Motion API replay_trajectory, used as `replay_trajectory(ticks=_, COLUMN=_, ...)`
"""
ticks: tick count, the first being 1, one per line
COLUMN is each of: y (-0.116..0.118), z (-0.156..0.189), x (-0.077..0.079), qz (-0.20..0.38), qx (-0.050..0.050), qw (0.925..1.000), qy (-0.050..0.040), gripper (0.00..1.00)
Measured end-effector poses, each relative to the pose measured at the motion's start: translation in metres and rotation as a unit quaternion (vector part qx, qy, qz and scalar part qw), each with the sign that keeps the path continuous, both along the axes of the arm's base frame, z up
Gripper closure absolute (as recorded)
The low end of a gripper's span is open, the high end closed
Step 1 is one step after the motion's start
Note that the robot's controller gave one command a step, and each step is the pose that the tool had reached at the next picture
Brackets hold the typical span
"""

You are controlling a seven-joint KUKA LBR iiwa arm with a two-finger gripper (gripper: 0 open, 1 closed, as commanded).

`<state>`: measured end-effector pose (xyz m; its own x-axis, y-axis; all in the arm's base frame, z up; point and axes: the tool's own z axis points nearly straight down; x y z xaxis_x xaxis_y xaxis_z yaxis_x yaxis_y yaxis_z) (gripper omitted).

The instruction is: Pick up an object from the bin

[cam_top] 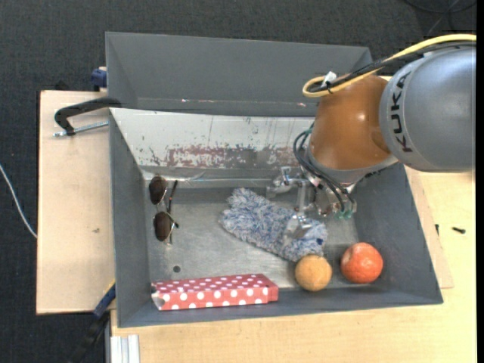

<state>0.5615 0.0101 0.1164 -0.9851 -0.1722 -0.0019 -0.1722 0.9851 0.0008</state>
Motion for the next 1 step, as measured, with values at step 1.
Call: replay_trajectory(ticks=1, y=0.0000, z=0.0000, x=0.0000, qz=0.000, qx=0.000, qw=1.0000, qy=0.0000, gripper=1.00)
